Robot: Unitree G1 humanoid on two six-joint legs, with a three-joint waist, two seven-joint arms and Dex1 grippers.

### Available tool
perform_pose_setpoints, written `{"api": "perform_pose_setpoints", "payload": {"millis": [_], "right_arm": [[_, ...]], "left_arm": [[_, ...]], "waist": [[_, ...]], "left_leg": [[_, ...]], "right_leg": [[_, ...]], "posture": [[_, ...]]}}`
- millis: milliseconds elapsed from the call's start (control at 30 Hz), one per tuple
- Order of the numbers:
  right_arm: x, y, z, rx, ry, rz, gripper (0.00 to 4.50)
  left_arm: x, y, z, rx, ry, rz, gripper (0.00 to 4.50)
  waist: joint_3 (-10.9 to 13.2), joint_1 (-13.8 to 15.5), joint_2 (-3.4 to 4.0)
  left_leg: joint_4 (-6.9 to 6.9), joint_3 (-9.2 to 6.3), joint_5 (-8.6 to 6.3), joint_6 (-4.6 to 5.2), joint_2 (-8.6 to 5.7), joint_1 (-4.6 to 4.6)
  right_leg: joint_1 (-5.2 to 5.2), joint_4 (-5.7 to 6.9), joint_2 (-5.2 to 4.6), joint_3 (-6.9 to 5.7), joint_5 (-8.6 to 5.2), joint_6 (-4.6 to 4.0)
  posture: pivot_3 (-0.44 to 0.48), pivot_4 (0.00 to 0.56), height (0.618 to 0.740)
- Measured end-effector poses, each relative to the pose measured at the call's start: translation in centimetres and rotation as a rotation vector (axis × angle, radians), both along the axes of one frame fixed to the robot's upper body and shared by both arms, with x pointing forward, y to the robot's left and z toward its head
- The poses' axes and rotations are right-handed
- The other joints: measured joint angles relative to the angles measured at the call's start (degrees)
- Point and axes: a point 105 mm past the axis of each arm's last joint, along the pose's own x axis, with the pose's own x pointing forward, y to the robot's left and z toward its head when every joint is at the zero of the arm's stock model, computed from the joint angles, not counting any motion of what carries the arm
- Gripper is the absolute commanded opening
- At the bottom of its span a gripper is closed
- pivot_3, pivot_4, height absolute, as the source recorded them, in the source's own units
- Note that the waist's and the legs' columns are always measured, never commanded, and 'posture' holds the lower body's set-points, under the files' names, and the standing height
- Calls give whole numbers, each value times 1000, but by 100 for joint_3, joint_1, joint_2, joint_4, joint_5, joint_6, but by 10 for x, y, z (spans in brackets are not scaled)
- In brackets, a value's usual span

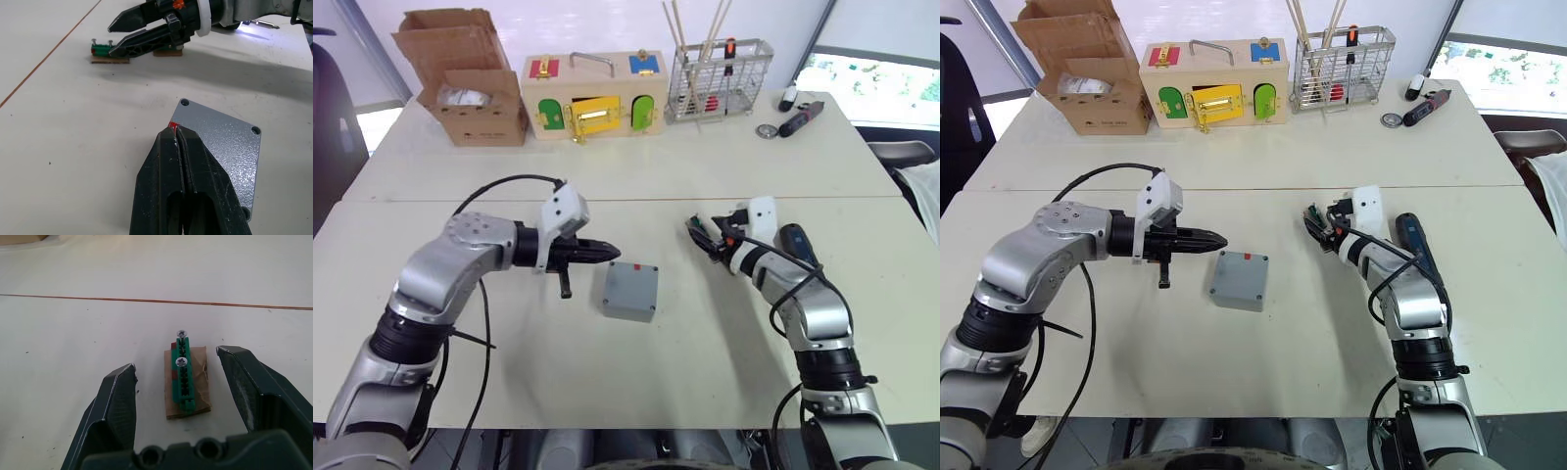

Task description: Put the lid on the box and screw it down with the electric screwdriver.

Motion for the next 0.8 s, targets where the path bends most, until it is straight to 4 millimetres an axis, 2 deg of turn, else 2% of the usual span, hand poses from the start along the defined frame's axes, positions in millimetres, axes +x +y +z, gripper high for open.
{"api": "perform_pose_setpoints", "payload": {"millis": [100,200,667,800], "right_arm": [[1,1,-2,6,0,-2,1433],[1,2,0,8,-10,0,29],[1,1,0,4,-14,-2,29],[1,2,7,19,-36,-5,29]], "left_arm": [[1,0,0,2,-10,2,0],[0,0,-1,2,-8,3,0],[1,0,-2,0,-6,7,0],[0,-2,-2,-5,-6,4,0]], "waist": [[0,-2,0],[0,-3,0],[0,-2,0],[0,-2,0]], "left_leg": [[0,1,0,0,0,0],[0,1,0,0,0,0],[0,1,0,-1,0,0],[0,1,0,-1,0,0]], "right_leg": [[0,0,0,0,0,0],[0,0,0,0,0,0],[0,0,0,0,0,0],[0,0,0,0,0,0]], "posture": [[0,150,740],[0,150,740],[0,150,740],[0,150,740]]}}
